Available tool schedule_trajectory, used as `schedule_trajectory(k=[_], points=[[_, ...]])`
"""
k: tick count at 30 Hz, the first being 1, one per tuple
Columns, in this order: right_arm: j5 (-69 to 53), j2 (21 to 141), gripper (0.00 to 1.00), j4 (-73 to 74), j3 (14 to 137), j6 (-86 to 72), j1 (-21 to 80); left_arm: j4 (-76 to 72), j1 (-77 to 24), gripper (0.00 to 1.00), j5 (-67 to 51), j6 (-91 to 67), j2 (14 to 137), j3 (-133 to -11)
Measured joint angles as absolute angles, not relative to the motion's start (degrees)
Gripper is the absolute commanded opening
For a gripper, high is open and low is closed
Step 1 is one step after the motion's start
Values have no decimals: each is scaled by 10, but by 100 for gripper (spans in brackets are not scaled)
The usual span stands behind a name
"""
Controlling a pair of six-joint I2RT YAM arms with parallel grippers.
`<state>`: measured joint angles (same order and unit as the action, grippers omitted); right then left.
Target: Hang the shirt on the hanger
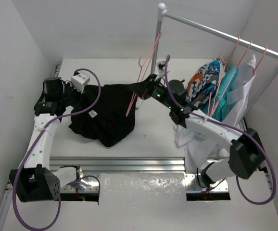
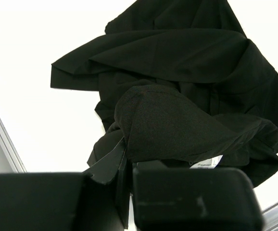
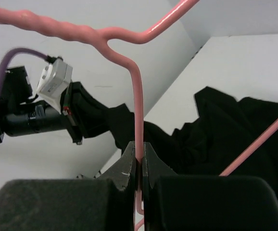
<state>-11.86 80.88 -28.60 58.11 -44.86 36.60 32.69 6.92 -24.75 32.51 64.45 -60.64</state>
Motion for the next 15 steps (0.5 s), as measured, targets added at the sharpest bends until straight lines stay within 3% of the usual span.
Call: schedule_trajectory(k=[15], points=[[136,1018,0,-679,570,-408,621,322,69,0,-235,290,701,-672]])
